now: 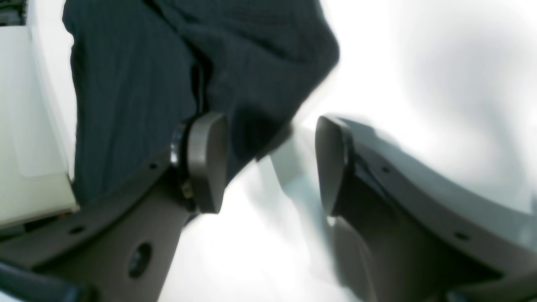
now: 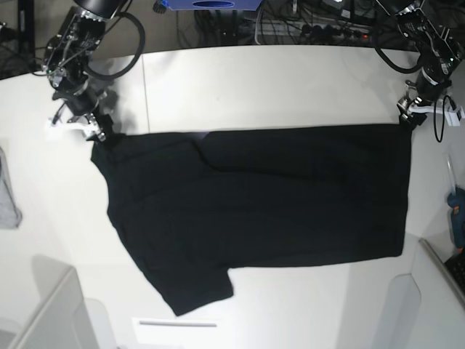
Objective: Fold the T-shirt properly
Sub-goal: 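Drag the shirt further toward the robot with both grippers, then release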
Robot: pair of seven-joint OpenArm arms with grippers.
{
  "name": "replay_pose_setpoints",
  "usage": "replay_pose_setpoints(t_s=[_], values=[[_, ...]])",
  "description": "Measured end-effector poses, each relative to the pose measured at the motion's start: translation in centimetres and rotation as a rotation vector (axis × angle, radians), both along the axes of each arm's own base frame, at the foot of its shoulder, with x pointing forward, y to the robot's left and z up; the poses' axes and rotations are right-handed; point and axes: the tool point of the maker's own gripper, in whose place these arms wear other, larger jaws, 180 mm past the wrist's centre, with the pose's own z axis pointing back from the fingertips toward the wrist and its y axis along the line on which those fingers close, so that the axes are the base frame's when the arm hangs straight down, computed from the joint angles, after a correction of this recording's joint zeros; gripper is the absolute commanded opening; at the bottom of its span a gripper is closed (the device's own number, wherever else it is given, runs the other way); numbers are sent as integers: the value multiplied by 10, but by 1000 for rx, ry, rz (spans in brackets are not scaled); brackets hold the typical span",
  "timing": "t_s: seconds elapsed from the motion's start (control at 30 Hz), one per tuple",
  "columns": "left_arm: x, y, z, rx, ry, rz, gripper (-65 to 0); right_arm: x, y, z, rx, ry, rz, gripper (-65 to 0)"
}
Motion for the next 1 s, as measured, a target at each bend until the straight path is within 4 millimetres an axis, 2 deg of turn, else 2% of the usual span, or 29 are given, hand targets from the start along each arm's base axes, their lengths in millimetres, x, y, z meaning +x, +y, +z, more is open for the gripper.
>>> replay_pose_setpoints(t_s=[0.2, 0.53, 0.7, 1.0], values=[[17, -6, -1, -31, -44, 18, -250, 13, 0, -1, 16, -17, -15, -332], [36, -5, -7, -88, -93, 46, -252, 14, 0, -1, 17, -17, -15, -333], [49, -18, -10, -109, -93, 19, -253, 14, 0, -1, 15, -19, -16, -335], [51, -15, -12, -132, -89, 68, -258, 19, 1, 1, 19, -27, -14, -336]])
